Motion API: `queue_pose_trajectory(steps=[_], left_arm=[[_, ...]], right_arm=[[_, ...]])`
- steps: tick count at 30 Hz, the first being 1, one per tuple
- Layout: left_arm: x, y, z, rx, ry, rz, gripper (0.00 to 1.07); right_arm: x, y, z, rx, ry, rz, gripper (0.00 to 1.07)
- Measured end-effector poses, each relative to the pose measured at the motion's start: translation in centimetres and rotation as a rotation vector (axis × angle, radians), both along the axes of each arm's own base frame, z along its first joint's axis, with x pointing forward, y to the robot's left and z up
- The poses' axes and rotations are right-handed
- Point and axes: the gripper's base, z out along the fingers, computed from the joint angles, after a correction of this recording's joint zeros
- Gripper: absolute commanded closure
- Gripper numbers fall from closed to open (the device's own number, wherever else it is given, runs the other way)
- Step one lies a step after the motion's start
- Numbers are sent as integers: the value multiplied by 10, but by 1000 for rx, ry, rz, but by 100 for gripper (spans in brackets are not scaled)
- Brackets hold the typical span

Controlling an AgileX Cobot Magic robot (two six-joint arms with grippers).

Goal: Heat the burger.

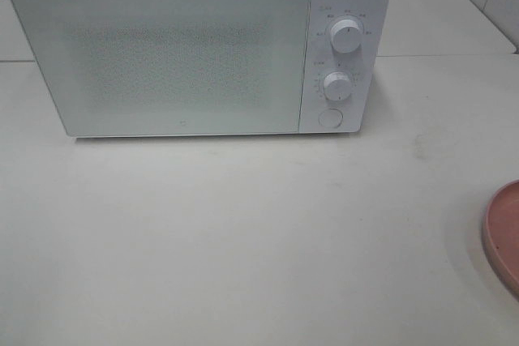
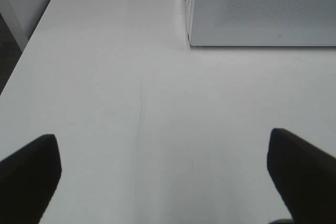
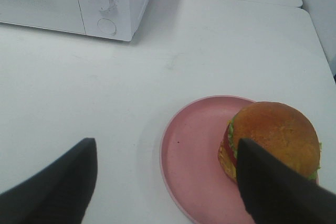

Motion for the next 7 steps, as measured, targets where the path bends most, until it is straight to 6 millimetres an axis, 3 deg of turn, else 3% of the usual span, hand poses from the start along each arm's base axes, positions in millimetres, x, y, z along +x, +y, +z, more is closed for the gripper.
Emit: queue_pose_trajectory(steps=[7], left_arm=[[0, 0, 0, 0, 0, 0, 7]], right_arm=[[0, 0, 0, 0, 0, 0, 35]])
